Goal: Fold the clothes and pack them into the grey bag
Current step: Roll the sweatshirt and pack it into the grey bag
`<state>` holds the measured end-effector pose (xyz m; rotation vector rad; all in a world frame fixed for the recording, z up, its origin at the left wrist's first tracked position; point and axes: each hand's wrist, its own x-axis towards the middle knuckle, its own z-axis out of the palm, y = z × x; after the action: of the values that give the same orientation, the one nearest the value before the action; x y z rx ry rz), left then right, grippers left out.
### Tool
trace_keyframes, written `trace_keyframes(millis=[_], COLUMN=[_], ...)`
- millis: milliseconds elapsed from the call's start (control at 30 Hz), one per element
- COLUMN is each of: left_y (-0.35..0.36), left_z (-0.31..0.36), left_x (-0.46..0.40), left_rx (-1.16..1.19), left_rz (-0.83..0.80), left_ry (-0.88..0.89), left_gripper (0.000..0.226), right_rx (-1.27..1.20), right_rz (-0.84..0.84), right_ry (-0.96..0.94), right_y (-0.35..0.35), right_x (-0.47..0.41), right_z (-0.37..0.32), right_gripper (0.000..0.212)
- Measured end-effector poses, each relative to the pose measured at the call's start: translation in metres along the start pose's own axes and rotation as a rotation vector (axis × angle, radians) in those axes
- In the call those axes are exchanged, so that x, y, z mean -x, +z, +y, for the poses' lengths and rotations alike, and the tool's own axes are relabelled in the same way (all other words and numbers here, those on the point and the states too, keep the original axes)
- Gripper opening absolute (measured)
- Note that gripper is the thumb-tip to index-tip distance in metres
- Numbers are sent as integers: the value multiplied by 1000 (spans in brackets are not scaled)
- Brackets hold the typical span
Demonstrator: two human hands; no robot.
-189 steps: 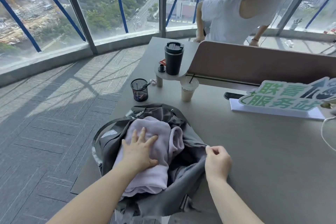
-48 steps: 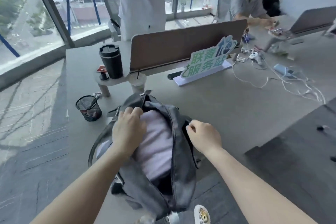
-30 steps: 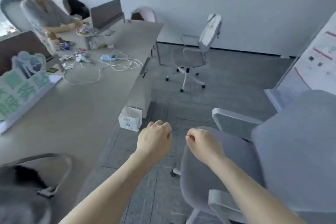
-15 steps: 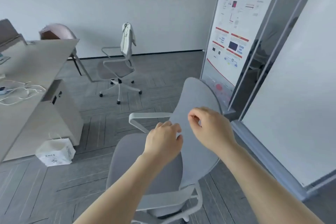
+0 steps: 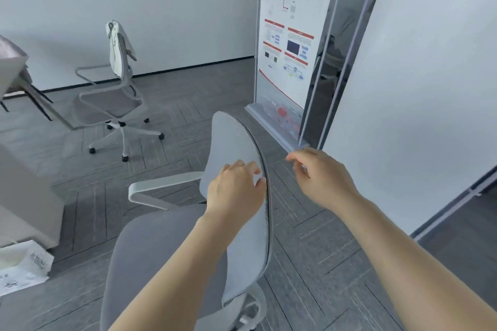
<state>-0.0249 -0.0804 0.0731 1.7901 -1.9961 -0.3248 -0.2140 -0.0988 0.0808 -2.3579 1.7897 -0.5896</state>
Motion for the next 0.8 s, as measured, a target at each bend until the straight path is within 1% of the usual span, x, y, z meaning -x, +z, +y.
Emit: trace_keyframes(millis=[100,200,300,400,567,700,800], left_y=[8,18,23,27,36,46,54], left_z=[10,23,41,60,82,73,62], left_x=[-21,-41,-56,-64,-72,-79,-90], left_rx=[3,9,-18,-50,-100,-138,-141], left_rz=[11,67,154,229,327,389,384], left_ry=[-71,-163,-307,-481,-695,-828,-894], left_gripper=[27,24,22,26,29,33,36], right_rx=[-26,-61,-91,-97,-122,-133,-120], right_rz=[-29,-58,-111,-191,-272,-325,-381], right_ry=[-54,-167,-325,-469,-685,-859,-1014], right_y=[6,11,14,11,11,31,52], right_x=[-22,-52,-85,-112,-160,-202,-233], right_z=[29,58,82,94,96,78,64], right_gripper=[29,29,29,29,32,36,43])
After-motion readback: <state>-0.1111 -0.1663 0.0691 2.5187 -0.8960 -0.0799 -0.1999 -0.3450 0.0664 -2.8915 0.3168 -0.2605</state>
